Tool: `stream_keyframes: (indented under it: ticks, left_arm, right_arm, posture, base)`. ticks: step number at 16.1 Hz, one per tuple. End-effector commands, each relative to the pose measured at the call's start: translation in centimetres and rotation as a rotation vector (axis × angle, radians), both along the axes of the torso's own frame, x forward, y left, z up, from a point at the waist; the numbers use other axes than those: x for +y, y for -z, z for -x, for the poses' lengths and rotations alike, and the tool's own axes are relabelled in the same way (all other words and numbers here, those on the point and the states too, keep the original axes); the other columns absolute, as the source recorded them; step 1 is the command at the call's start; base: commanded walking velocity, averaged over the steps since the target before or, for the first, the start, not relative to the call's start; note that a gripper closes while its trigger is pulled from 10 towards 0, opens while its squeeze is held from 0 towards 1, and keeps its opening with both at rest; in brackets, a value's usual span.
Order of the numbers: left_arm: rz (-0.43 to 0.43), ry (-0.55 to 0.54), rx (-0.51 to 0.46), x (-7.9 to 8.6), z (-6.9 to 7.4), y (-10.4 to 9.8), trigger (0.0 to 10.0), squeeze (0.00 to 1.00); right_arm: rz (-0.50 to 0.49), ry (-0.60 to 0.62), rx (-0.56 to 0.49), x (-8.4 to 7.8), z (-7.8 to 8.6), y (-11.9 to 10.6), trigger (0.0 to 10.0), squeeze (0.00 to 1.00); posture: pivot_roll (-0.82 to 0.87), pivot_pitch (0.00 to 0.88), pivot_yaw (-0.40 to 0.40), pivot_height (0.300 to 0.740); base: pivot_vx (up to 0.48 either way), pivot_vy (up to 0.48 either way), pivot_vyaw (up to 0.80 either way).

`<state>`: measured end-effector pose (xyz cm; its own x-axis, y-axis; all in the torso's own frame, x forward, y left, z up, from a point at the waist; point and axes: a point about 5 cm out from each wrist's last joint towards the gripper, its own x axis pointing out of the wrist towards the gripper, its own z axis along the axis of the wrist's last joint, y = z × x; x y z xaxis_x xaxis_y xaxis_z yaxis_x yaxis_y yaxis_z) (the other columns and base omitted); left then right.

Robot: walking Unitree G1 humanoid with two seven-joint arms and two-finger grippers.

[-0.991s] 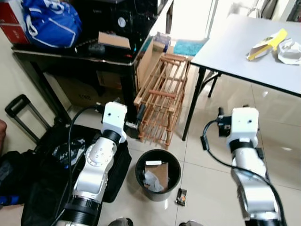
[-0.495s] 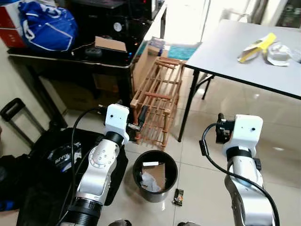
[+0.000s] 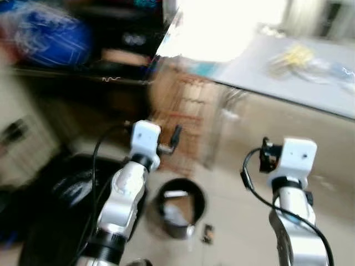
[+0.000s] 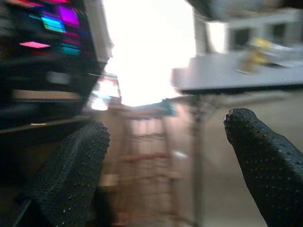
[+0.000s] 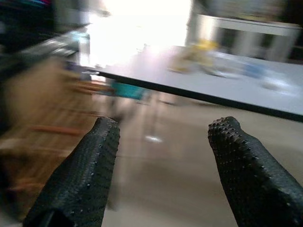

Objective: Picking trash to rubbish bin

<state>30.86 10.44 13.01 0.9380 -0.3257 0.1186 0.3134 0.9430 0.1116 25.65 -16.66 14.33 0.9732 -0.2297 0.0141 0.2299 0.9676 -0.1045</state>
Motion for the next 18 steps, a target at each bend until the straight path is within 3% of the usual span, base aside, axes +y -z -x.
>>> stream_keyframes:
  ticks: [1, 18]
  left_arm:
    - [-0.008, 0.003, 0.023, 0.08, 0.04, 0.43, 10.0, 0.00]
    - [-0.005, 0.030, 0.051, -0.26, 0.08, 0.97, 10.0, 0.00]
  right_arm:
    - [-0.011, -0.004, 0.001, 0.04, 0.28, -0.05, 10.0, 0.00]
    - [-0.011, -0.012, 0.011, 0.32, 0.19, -0.02, 10.0, 0.00]
  posture:
    - [-0.09, 0.062, 0.045, 0.740]
    - [-0.10, 0.073, 0.053, 0.740]
  base:
    - [0.000, -0.412, 0.00]
    - [0.000, -0.469, 0.00]
